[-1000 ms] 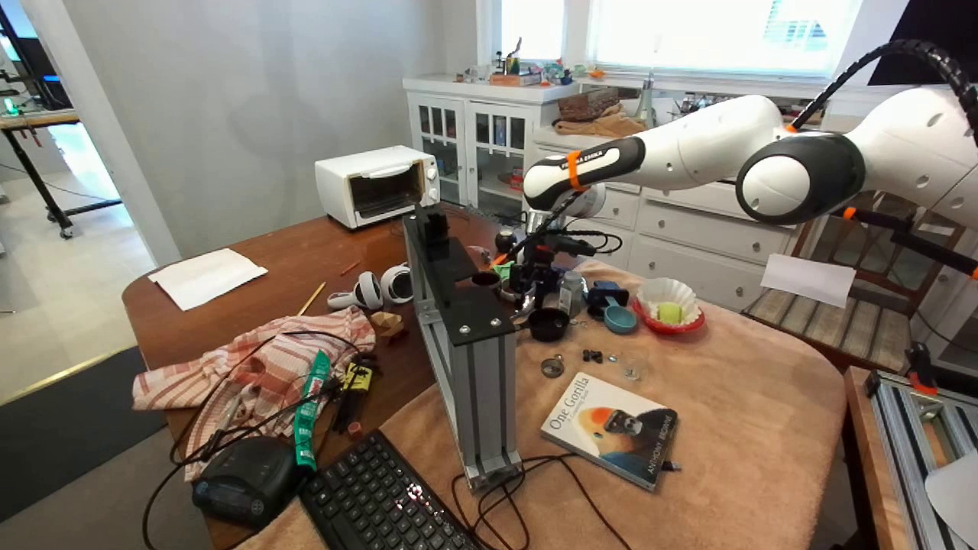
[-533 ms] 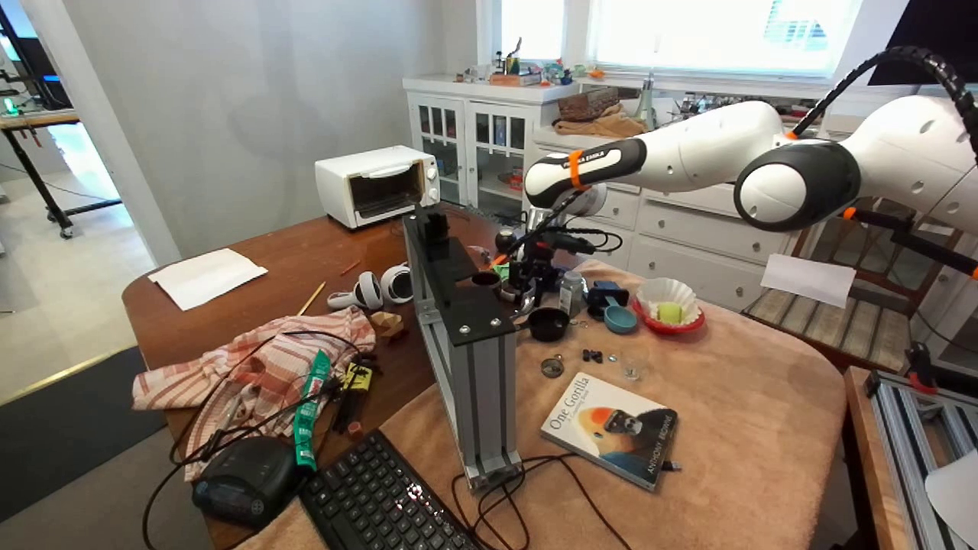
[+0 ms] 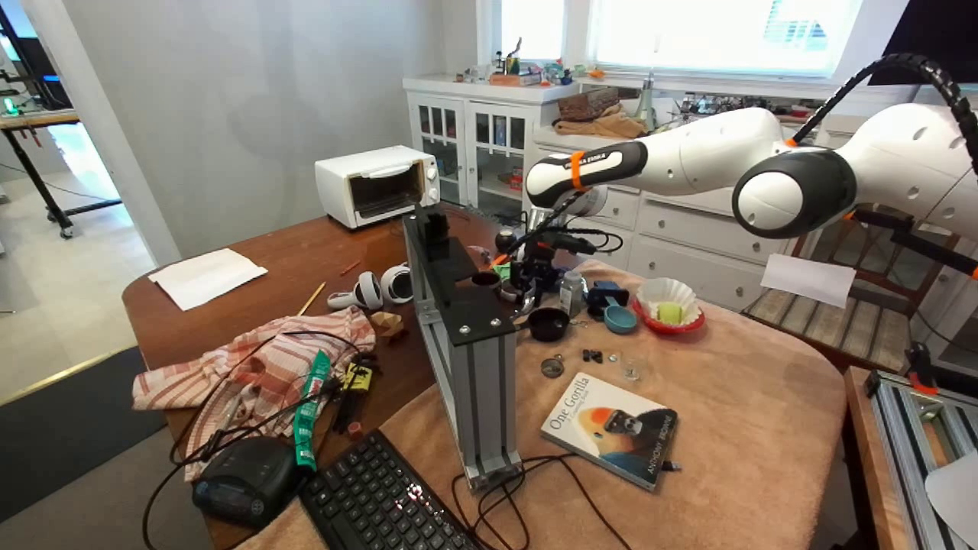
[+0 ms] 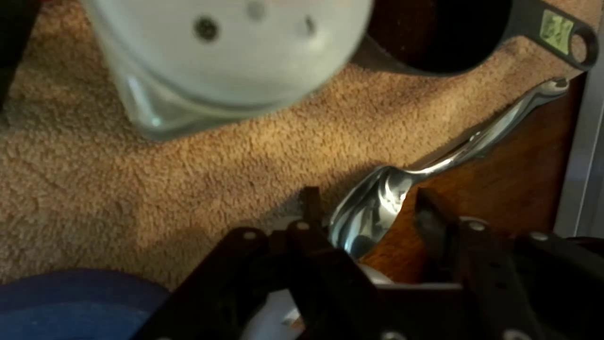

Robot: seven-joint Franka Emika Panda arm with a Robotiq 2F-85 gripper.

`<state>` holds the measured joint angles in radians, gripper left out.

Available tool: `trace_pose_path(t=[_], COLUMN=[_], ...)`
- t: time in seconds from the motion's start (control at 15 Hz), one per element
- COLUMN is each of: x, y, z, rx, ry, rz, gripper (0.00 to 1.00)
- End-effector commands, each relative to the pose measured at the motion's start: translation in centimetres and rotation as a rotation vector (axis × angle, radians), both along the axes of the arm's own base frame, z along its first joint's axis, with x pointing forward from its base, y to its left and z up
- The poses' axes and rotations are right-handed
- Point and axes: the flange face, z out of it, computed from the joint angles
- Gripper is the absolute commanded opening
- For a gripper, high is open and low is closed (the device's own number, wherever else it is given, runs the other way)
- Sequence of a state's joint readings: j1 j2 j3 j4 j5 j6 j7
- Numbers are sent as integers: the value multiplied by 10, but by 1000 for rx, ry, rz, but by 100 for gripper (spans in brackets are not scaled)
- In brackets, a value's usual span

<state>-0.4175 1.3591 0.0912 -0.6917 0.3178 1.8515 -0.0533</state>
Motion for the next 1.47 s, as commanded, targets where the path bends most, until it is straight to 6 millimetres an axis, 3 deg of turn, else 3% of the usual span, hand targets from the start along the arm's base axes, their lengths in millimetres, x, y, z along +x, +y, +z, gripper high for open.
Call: trace_pose_path(t=[0.0,0.2,0.47,0.87,1.4], x=[0,-2,-4,-12,-19], y=[4,3,0,-24,-43], z=[-6,-8,-2,36,34], rx=[37,45,73,119,109], ry=[19,23,40,83,132], rz=[-7,-8,-19,-72,-190], gripper=[25,1,3,2,1])
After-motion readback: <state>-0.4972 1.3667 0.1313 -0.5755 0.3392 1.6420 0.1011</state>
